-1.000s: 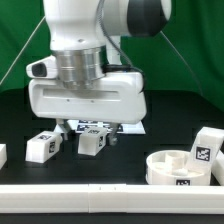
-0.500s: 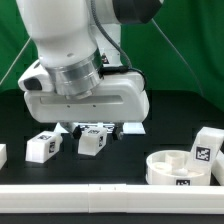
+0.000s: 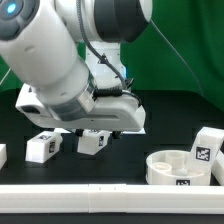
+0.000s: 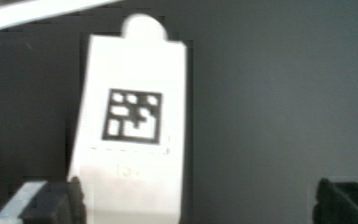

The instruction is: Assemble stool

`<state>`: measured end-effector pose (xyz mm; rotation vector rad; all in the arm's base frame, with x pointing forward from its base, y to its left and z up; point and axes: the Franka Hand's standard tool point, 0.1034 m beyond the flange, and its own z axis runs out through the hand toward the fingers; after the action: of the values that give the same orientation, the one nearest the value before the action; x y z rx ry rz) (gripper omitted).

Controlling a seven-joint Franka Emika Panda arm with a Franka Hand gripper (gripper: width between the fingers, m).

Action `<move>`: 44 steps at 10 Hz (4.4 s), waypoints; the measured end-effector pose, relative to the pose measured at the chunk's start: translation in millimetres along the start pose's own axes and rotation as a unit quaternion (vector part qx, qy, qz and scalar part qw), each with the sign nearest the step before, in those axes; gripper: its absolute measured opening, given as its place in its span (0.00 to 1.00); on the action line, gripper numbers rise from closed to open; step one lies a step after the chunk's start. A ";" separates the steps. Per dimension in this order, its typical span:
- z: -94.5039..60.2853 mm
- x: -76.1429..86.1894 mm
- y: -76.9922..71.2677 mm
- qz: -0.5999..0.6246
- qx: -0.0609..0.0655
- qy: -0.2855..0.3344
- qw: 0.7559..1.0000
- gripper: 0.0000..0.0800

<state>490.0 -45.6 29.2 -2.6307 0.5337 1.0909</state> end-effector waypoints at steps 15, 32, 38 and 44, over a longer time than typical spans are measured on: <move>-5.0 3.0 29.6 0.063 -0.007 -0.100 0.993 0.81; -3.0 -11.7 -15.8 0.038 -0.016 -0.086 0.995 0.42; -12.9 -10.2 -33.4 0.044 -0.015 -0.054 0.997 0.42; -76.2 -8.2 -74.4 -0.011 -0.020 0.193 0.981 0.42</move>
Offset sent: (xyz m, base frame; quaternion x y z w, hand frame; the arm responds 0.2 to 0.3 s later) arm 0.0000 0.0000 0.0000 0.0000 0.0000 0.0000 1.0000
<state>563.9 -3.5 93.9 -2.8900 0.5569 0.5875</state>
